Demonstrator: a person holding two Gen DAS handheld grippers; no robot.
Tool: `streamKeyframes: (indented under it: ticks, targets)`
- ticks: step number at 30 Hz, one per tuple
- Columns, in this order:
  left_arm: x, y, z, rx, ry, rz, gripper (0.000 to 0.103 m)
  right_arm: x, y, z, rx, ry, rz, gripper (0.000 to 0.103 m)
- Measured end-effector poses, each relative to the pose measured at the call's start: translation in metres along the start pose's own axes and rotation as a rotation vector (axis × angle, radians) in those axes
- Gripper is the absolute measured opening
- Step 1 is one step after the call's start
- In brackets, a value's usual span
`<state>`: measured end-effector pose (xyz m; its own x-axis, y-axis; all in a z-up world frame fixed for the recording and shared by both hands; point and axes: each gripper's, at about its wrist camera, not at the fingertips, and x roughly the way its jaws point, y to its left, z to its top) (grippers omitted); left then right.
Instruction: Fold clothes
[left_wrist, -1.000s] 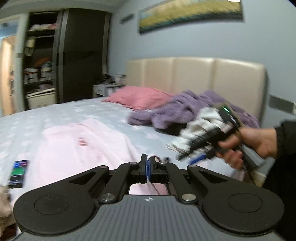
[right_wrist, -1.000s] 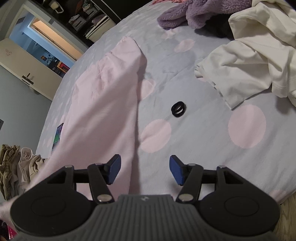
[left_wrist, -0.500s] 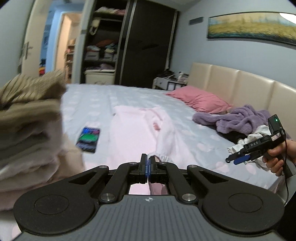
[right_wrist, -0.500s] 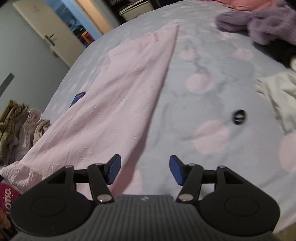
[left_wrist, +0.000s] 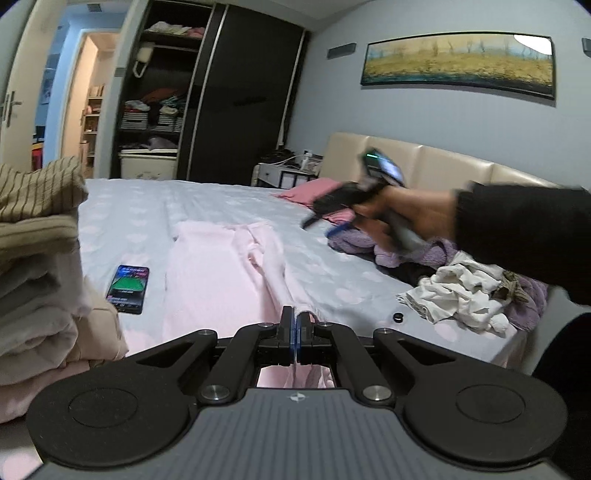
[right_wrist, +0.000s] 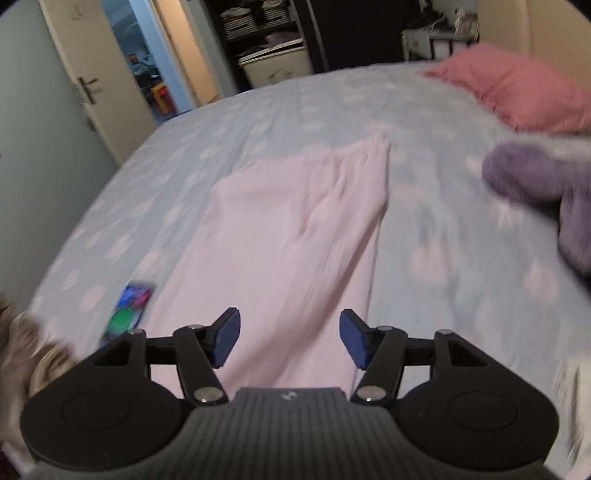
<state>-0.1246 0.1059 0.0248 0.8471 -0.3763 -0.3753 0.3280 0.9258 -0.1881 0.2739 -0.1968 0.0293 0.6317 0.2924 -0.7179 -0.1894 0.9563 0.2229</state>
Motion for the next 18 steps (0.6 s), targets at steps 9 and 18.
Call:
streamKeyframes:
  ticks: [9, 18]
  targets:
    - [-0.002, 0.024, 0.000, -0.058, 0.047, 0.008, 0.000, 0.138, -0.060, 0.103, 0.153, 0.056, -0.119, 0.064]
    - [0.008, 0.051, -0.003, -0.153, 0.015, 0.011, 0.000, 0.243, -0.087, 0.141, 0.333, 0.073, -0.124, 0.057]
